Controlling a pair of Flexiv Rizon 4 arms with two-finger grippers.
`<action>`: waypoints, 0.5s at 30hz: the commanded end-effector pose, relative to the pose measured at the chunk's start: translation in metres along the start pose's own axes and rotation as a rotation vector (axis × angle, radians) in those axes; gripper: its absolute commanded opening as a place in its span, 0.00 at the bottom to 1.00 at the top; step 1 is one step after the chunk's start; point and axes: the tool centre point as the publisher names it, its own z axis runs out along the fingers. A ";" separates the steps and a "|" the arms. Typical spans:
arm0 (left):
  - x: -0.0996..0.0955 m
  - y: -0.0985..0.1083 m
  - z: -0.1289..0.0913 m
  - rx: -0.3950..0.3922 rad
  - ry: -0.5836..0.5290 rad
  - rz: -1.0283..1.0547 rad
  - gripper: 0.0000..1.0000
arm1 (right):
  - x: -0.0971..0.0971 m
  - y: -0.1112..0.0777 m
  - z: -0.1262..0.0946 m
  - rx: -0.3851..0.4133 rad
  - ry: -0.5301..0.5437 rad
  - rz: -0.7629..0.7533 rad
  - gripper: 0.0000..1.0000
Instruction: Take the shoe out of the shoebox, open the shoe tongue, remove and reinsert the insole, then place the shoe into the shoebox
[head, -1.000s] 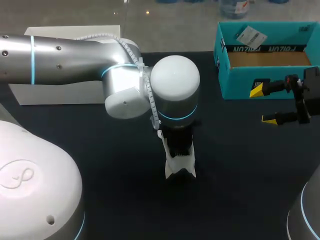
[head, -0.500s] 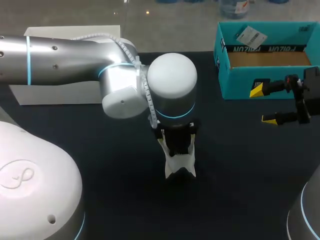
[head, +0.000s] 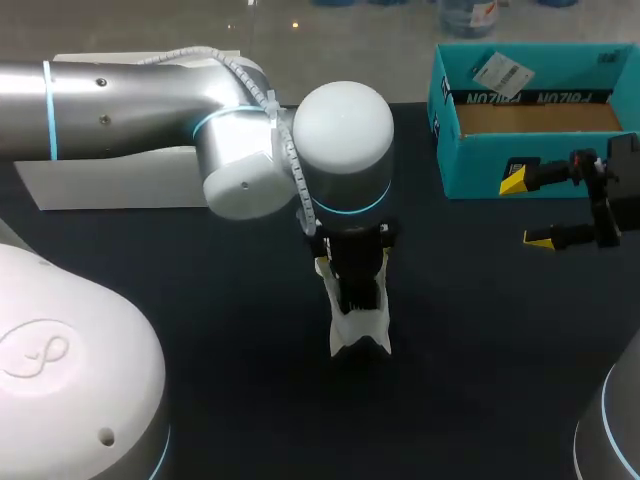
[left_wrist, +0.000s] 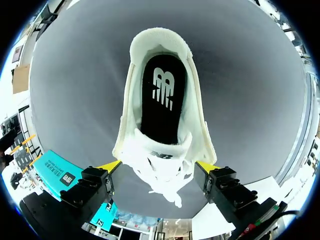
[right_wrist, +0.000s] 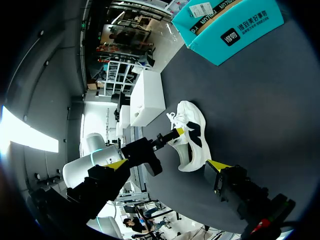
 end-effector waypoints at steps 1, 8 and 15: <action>0.000 0.011 -0.006 0.007 0.012 0.000 0.33 | 0.000 -0.001 0.001 -0.001 -0.003 0.002 1.00; 0.001 0.016 -0.013 0.015 0.020 0.016 0.00 | 0.000 -0.001 0.001 -0.001 -0.003 0.002 1.00; 0.007 0.011 -0.009 0.030 0.020 0.009 0.00 | 0.000 -0.001 0.001 -0.001 -0.003 0.002 1.00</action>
